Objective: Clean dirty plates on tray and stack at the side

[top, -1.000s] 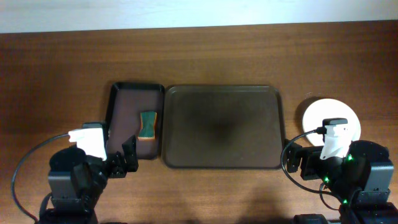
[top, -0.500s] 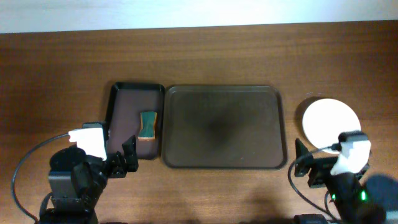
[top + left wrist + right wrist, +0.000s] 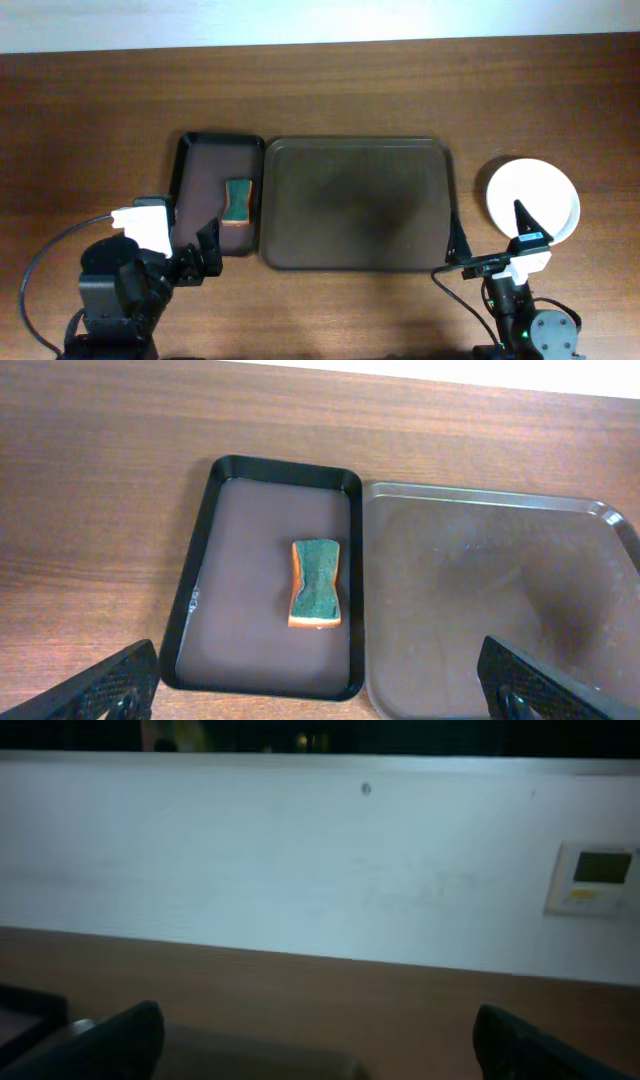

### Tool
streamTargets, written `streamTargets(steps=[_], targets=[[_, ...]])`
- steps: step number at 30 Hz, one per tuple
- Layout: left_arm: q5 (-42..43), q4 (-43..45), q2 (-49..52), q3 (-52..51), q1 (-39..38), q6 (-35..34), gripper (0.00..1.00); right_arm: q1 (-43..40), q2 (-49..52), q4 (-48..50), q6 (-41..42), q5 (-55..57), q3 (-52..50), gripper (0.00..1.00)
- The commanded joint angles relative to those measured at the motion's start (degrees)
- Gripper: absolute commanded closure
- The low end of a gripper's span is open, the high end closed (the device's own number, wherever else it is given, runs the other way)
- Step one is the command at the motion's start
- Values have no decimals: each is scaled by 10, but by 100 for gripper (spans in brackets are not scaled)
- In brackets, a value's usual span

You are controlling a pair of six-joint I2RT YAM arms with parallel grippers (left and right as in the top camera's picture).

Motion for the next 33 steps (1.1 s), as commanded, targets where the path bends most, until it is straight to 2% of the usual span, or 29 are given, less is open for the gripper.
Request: streamTargets(steps=[1,4,6,29,31,33], targets=[[6,0,-2,-3,-2,9,0,23,-7,11,-4,55,-26,1],[6,0,-2,-3,-2,9,0,32,-7,-2,-3,54,-76,1],[6,0,-2,-3,-2,9,0,33,-7,-52,-3,50,-76,1],[2,-19,-8,-5,-2,10,1,33,-7,-52,-3,48,-76,1],[-10,-14,-28,-26,-1,10,0,33,-7,-51,-3,48,-76,1],[-9,36,-79,-90,-1,9,1,33,-7,-52,-3,48,-76,1]])
